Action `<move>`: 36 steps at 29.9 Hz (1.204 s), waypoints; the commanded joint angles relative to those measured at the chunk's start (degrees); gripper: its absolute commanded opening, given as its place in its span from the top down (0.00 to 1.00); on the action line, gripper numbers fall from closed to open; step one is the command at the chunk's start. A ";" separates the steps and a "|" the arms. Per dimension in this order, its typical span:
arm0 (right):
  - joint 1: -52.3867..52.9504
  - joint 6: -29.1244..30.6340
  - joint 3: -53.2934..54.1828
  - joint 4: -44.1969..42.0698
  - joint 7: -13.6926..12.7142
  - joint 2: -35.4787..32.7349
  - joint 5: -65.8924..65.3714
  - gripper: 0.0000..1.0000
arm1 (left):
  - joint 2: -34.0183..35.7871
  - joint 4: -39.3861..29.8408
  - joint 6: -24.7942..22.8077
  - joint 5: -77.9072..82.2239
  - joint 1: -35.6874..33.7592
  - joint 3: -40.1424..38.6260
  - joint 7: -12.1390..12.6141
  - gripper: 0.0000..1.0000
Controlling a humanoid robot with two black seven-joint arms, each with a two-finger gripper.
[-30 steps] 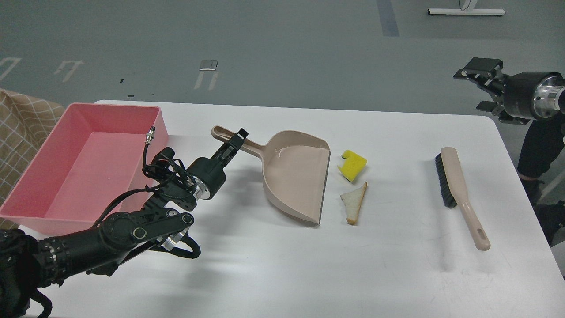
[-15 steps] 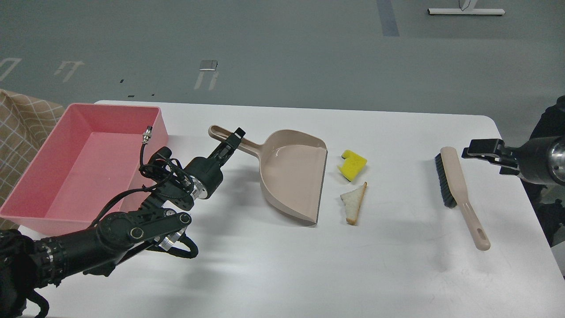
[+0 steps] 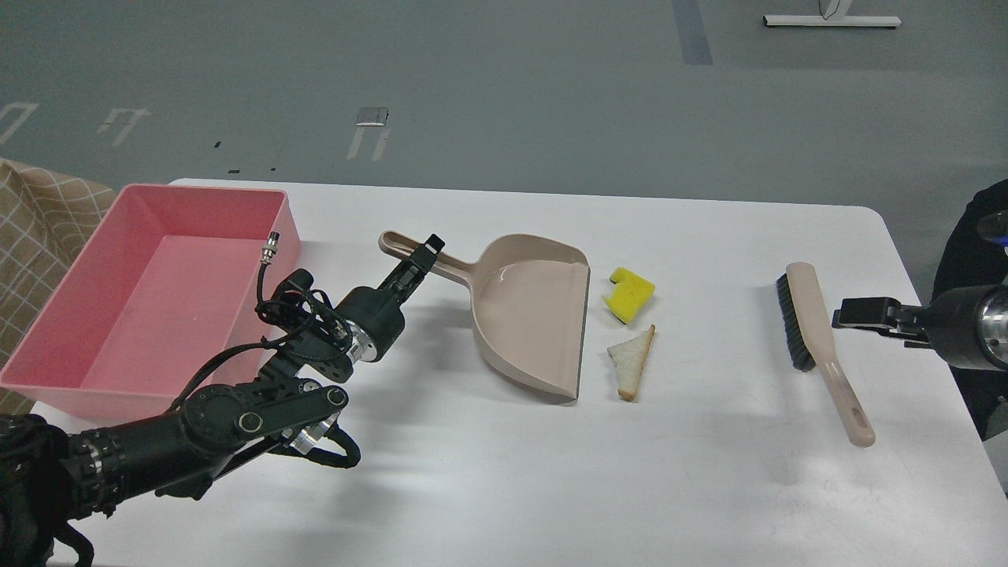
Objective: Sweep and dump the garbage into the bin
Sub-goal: 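Lower the right gripper onto the wooden brush handle, then grasp and lift the black-bristled brush with the right gripper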
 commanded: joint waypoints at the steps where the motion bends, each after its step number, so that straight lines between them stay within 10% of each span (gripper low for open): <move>1: -0.94 0.02 -0.08 0.14 -0.30 1.41 0.00 0.02 | -0.09 -0.02 -0.02 -0.01 0.29 0.00 0.00 1.00; 17: -4.02 0.02 -1.66 0.05 -2.93 3.71 0.00 0.07 | -0.35 0.06 -0.02 -0.01 0.38 0.00 0.00 1.00; 36: -3.32 0.02 -1.66 -0.04 -3.99 4.50 0.00 0.65 | -0.79 0.06 -0.02 -0.09 0.30 0.00 0.00 1.00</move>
